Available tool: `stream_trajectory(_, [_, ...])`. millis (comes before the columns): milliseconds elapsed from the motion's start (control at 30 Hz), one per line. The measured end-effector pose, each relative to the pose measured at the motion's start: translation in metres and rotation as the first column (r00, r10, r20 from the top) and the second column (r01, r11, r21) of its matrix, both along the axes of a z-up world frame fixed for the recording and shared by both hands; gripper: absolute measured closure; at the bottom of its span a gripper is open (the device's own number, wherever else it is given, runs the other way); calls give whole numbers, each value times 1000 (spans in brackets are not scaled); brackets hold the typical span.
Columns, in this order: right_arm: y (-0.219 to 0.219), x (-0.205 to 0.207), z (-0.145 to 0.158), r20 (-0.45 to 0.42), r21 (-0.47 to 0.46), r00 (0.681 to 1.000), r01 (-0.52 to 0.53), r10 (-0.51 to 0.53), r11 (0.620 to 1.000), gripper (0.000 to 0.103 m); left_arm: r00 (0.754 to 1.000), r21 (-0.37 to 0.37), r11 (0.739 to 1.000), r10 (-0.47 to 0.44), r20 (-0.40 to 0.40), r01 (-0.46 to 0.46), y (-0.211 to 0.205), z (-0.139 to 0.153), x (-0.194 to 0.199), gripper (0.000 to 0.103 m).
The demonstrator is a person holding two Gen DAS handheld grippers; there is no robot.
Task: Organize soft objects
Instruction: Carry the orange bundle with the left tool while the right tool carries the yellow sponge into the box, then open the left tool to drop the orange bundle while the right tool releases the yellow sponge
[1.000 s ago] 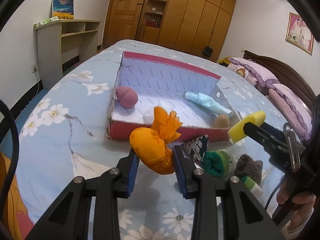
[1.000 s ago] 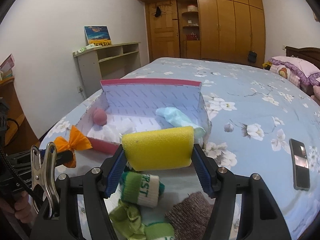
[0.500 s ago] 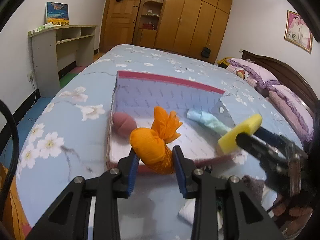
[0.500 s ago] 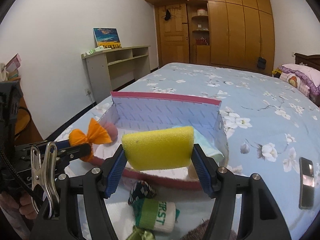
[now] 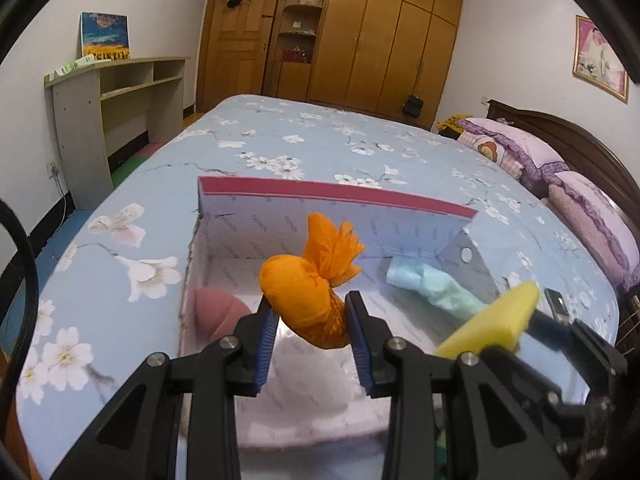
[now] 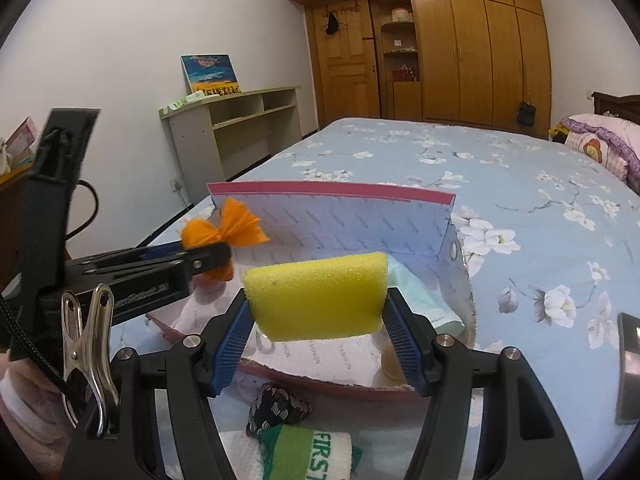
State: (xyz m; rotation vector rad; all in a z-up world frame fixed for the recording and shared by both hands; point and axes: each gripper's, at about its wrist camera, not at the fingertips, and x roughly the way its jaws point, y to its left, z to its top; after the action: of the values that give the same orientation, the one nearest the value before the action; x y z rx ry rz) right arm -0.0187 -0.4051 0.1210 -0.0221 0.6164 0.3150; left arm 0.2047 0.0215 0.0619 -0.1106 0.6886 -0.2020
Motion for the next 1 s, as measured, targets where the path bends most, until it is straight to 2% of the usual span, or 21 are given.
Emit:
stream_trajectory(400, [0,24,-21,-46,27,999,11,-9,1000,37,997,24,1000,20,-75,-18,-4,-37,42,68])
stream_trajectory(667, [-3,30,-38,-97,27,995,29,-27,999,37,998,55,998,12,-65,-8,-11,-44,44,67])
stream_trajectory(733, [-2,29,-38,-92,23,995,27,-25,999,37,998,56,998,9,-66,-5,-12,-43,44,65])
stream_trajectory(867, [-1,24,-37,-89,35,996,28,-25,999,37,998,39,999,12,-56,-10,-11,-39,41,53])
stream_trajectory(1000, [-3,24,-36,-88,51,996,32,-28,998,36,998,33,999,22,-53,-20,-7,-34,40,49])
